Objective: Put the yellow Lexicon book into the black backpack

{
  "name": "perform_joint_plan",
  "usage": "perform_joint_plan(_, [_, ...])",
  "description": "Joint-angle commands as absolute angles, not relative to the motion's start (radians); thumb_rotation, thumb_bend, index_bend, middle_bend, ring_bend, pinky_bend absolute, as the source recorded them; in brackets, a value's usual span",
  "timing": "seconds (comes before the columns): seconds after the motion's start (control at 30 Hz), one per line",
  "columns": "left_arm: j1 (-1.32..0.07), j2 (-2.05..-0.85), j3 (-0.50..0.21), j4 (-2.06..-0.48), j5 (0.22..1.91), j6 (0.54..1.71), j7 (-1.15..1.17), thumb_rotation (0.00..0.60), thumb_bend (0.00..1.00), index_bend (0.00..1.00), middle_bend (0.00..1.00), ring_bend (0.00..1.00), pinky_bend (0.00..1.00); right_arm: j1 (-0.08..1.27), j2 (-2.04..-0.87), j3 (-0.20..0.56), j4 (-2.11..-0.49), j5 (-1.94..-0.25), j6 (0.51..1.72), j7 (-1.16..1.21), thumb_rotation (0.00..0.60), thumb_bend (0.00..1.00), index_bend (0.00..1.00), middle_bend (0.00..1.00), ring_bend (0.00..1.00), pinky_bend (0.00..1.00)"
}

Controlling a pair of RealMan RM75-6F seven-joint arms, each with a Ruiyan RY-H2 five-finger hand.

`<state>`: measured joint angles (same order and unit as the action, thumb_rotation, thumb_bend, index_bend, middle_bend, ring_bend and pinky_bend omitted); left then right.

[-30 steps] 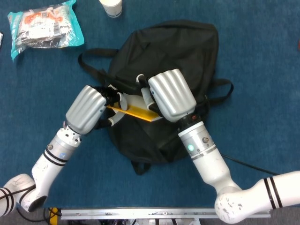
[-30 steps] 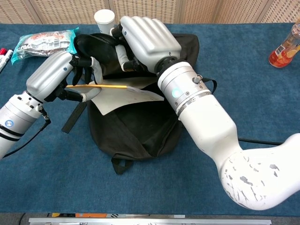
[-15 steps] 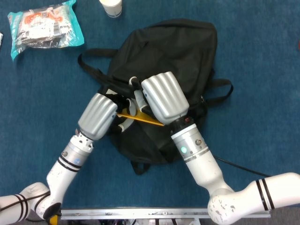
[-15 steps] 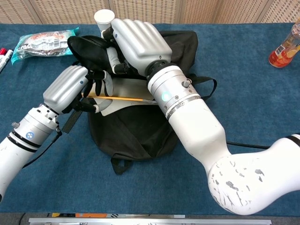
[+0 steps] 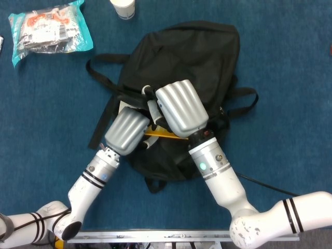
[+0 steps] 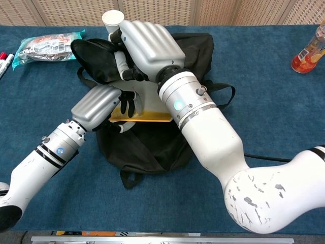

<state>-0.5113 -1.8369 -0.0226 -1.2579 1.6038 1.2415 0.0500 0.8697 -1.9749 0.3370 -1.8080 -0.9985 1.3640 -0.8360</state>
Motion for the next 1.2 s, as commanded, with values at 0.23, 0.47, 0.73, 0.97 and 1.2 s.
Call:
perform_joint_plan(0.23, [-0.519, -1.792, -0.06, -1.36, 1.512, 1.177, 0.144, 0.6, 0.1, 0.13, 0.14, 0.16, 0.39, 0.859, -1.952, 0.339, -1.827, -0.999, 1.365, -0.839, 0.6, 0.62, 0.81, 0.73, 0.66, 0.9])
perform_joint_plan(0.47, [-0.506, -1.749, -0.061, -1.419, 1.493, 1.189, 0.193, 0.6, 0.06, 0.06, 0.07, 0.09, 0.32, 0.853, -1.93, 0.342, -1.839, -0.994, 1.361, -0.839, 0.6, 0.62, 0.81, 0.73, 0.66, 0.9])
perform_joint_plan(0.73, [-0.475, -1.748, -0.034, -1.408, 1.508, 1.23, 0.22, 0.6, 0.06, 0.07, 0.21, 0.23, 0.42, 0.846, -1.902, 0.342, -1.858, -0.988, 1.359, -0.837, 0.6, 0.62, 0.81, 0.73, 0.66, 0.9])
perform_joint_plan(0.97, [-0.492, -1.823, -0.067, -1.37, 1.512, 1.242, 0.235, 0.6, 0.06, 0.22, 0.37, 0.38, 0.51, 0.841, -1.889, 0.338, -1.872, -0.984, 1.362, -0.837, 0.6, 0.62, 0.81, 0.74, 0.66, 0.9])
perform_joint_plan(1.2, [-0.51, -1.87, -0.101, -1.332, 1.514, 1.26, 0.26, 0.6, 0.11, 0.66, 0.71, 0.64, 0.59, 0.839, -1.882, 0.335, -1.878, -0.983, 1.362, -0.831, 0.6, 0.62, 0.81, 0.74, 0.66, 0.9])
